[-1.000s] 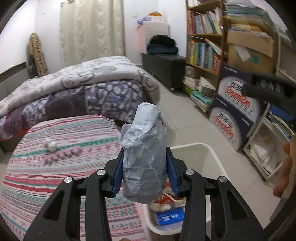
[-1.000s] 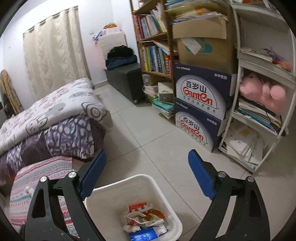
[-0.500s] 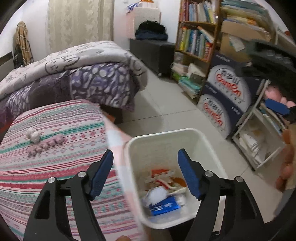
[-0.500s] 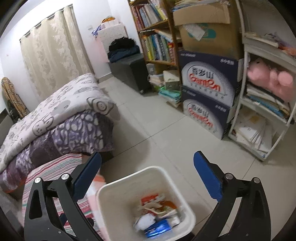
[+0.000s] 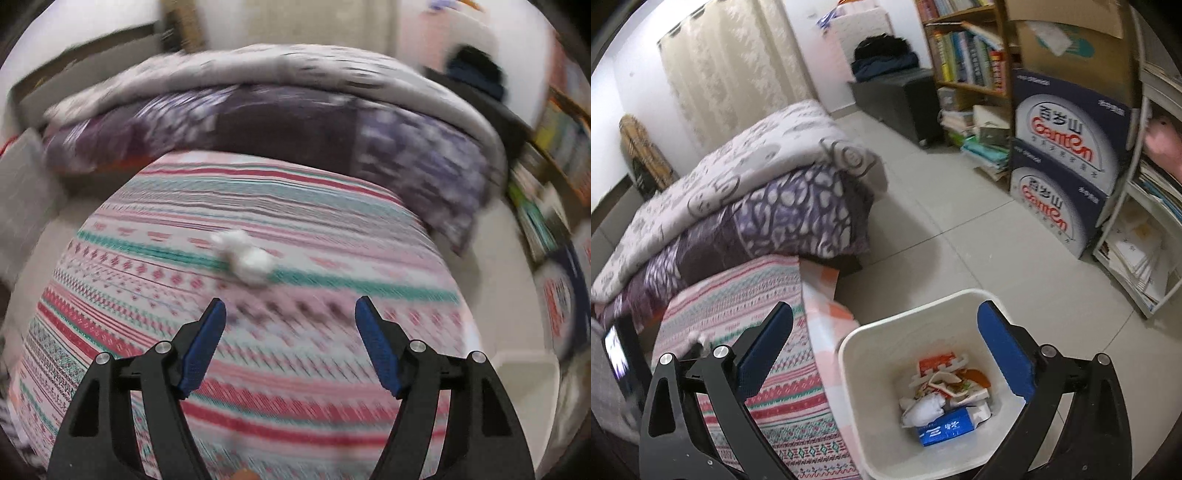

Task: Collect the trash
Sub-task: 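Grasp the white tissue ball on the bed with the left tool, then grasp the pink crocheted strip with the right tool while left holds the tissue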

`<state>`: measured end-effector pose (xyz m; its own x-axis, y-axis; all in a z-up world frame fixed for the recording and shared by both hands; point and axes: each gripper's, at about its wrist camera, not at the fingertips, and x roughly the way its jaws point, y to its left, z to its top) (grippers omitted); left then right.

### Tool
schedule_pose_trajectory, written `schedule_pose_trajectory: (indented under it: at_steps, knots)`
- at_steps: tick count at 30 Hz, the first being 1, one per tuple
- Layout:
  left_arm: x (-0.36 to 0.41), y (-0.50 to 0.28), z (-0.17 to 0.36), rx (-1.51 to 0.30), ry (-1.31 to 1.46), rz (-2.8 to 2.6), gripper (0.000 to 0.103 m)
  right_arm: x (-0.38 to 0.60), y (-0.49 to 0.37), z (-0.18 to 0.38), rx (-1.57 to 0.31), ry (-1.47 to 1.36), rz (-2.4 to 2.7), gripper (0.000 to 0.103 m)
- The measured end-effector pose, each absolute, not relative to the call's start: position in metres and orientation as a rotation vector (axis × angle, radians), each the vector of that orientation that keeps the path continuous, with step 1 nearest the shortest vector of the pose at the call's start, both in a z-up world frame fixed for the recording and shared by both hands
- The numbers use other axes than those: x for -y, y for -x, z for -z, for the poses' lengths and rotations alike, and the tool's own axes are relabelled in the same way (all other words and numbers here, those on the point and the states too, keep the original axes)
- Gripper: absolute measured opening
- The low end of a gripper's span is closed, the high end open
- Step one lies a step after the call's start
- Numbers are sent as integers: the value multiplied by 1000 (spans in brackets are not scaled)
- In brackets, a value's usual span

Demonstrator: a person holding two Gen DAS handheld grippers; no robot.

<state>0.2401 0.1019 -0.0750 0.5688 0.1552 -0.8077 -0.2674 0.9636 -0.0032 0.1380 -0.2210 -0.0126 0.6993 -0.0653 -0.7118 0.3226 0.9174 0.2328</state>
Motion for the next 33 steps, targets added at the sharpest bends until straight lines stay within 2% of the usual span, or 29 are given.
schedule_pose_trajectory:
  at_steps: [5, 10, 13, 15, 17, 27, 29, 33]
  knots:
    - [-145, -279, 92, -989, 262, -316, 71, 193, -156, 27, -811, -270, 165, 96]
    - [-162, -309, 116, -1044, 348, -294, 69, 148, -167, 44, -793, -54, 96, 96]
    - [-168, -319, 128, -1074, 390, -282, 59, 123, -176, 56, -793, 25, 28, 96]
    - [-170, -321, 132, -1082, 364, -276, 40, 104, -184, 64, -799, 93, -39, 96]
    - [-174, -320, 133, -1094, 335, -232, 34, 84, -193, 70, -793, 160, -113, 96]
    - [-230, -250, 92, -1008, 141, -70, 32, -41, -259, 103, -804, 518, -651, 95]
    - [-240, -232, 91, -999, 137, -41, 32, -62, -265, 116, -809, 617, -729, 89]
    - [-251, -207, 102, -1013, 165, -10, 32, -83, -277, 137, -851, 708, -833, 84]
